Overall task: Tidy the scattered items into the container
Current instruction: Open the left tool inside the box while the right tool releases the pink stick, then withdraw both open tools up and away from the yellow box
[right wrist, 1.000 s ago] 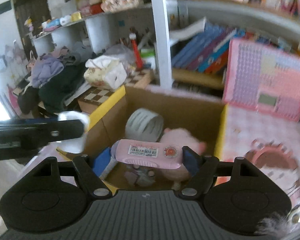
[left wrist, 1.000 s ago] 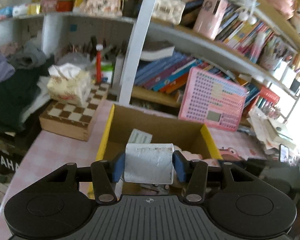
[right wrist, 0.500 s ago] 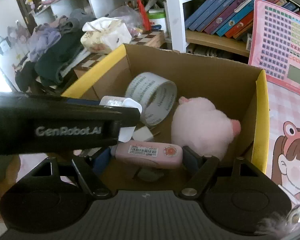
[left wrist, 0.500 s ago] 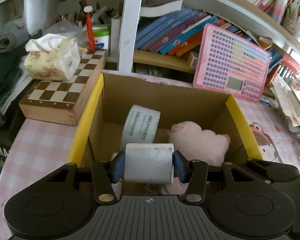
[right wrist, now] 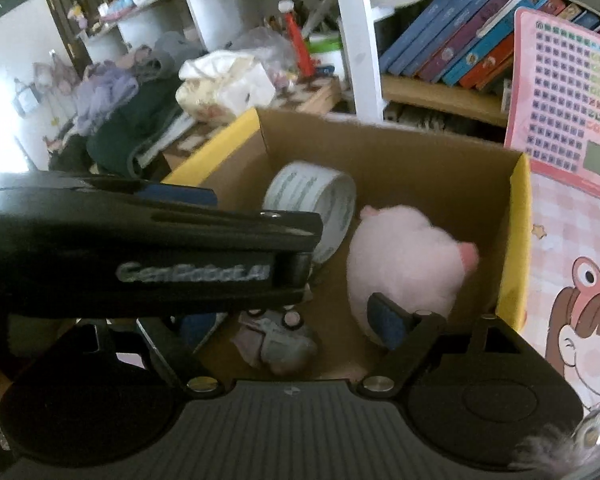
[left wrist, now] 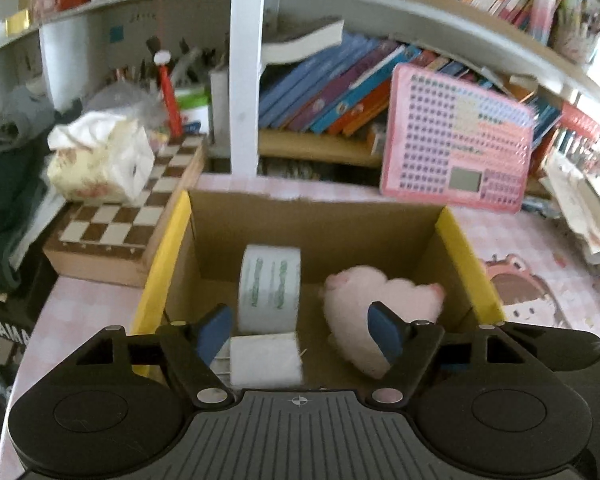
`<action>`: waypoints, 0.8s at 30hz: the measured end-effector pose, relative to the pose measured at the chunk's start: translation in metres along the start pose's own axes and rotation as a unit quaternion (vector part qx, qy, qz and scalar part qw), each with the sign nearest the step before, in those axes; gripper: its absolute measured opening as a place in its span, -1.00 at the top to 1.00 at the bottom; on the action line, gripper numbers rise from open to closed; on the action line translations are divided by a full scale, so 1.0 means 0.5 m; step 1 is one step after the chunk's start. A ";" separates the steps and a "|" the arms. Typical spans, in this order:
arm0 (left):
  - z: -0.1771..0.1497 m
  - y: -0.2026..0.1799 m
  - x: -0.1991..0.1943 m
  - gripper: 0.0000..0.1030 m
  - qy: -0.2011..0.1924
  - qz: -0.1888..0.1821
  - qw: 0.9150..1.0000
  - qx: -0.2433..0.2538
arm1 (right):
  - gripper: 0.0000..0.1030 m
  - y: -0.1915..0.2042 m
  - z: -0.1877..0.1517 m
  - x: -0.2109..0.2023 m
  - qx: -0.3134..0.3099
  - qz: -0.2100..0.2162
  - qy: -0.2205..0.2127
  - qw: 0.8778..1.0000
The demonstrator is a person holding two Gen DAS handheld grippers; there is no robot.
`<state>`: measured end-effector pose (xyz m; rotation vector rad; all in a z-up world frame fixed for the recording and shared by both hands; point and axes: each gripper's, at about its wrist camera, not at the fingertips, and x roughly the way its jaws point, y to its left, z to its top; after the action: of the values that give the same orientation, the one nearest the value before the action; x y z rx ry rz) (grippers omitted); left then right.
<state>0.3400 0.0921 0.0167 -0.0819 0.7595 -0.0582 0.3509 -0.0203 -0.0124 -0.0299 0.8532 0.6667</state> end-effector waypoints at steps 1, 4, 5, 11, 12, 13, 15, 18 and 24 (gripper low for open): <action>0.002 0.001 -0.009 -0.50 -0.006 -0.001 1.000 -0.001 | -0.61 0.001 0.001 -0.013 0.000 0.001 -0.007 1.000; 0.004 0.001 -0.048 -0.56 -0.029 -0.007 1.000 -0.007 | -0.65 0.008 0.002 -0.055 -0.005 -0.015 -0.033 0.999; 0.004 0.001 -0.063 -0.58 -0.039 -0.011 0.999 -0.008 | -0.65 0.011 0.003 -0.069 -0.005 -0.019 -0.040 0.999; -0.019 -0.006 -0.175 -0.75 -0.093 0.010 0.995 0.024 | -0.64 0.043 -0.004 -0.147 -0.007 -0.064 -0.076 0.995; -0.028 -0.010 -0.198 -0.78 -0.107 0.016 0.993 0.040 | -0.65 0.050 -0.009 -0.165 -0.015 -0.075 -0.082 0.994; -0.040 -0.014 -0.222 -0.84 -0.123 0.019 0.991 0.052 | -0.68 0.057 -0.016 -0.183 -0.021 -0.087 -0.089 0.992; -0.061 -0.015 -0.264 -0.90 -0.144 0.020 0.988 0.059 | -0.69 0.068 -0.032 -0.217 -0.026 -0.109 -0.101 0.988; -0.097 -0.004 -0.316 -0.90 -0.152 0.012 0.987 0.042 | -0.69 0.090 -0.061 -0.261 -0.016 -0.131 -0.114 0.985; -0.230 0.016 -0.404 -0.98 -0.148 0.035 0.987 -0.059 | -0.73 0.170 -0.156 -0.353 -0.012 -0.240 -0.152 0.959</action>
<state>0.1144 0.1108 0.0712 -0.1721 0.4686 0.0650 0.1671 -0.0686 0.0797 -0.1476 0.5107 0.2135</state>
